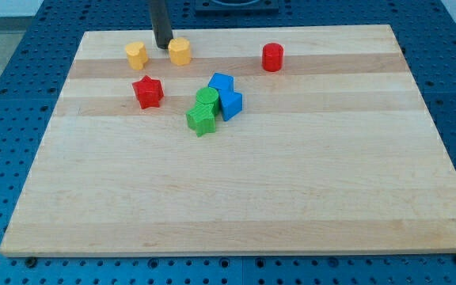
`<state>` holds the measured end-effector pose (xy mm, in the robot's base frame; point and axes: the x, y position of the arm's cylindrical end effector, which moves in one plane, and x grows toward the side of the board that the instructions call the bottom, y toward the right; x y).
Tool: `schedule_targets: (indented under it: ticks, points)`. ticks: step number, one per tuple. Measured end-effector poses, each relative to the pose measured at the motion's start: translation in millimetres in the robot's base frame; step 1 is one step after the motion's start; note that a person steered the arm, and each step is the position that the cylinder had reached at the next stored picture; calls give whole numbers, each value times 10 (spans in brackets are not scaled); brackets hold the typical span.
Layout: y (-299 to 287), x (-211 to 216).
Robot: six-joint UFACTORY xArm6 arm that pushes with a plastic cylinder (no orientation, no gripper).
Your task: Move yellow hexagon above blue cube
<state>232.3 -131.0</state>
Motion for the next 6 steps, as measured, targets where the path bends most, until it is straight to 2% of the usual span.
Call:
schedule_targets:
  ticks: [2,3,5,6]
  points:
    - [153,297]
    - [-220,298]
    - [-152,512]
    - [68,512]
